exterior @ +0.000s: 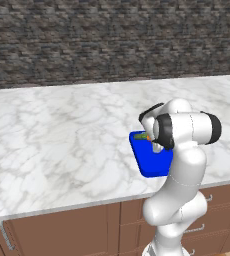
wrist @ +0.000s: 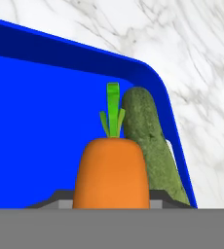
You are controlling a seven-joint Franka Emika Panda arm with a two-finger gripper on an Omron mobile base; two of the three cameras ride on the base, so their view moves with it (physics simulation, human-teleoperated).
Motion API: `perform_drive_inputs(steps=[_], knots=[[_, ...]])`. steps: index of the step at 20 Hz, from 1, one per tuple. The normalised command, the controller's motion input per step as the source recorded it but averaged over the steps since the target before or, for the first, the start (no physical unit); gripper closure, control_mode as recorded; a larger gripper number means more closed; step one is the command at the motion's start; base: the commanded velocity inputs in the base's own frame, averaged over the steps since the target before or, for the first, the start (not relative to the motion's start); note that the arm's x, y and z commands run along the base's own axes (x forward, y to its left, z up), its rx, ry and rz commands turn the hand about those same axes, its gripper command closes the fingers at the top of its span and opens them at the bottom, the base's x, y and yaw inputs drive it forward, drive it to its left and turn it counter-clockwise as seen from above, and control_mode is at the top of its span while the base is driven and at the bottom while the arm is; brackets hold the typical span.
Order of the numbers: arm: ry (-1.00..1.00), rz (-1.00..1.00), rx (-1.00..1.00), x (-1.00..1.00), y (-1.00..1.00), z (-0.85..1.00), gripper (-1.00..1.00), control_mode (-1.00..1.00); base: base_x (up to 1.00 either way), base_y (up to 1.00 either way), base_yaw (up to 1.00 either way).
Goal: Place the two vegetables and bowl onto the tray for setting up a vegetable dip station.
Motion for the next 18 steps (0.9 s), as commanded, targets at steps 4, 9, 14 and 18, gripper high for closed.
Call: perform_drive_inputs(steps=[4,9,14,18], knots=[[0.00,0.01,0.00,0.12,0.00,0.00,1.00,-1.00,0.00,0.00,0.00],[0.00,0.01,0.00,0.15,0.00,-0.01,1.00,-1.00,0.00,0.00,0.00],[0.00,0.00,0.00,0.08,0.00,0.00,-1.00,-1.00,0.00,0.00,0.00],[0.00,0.00,0.00,0.00,0.00,0.00,-1.00,-1.00,0.00,0.00,0.00]])
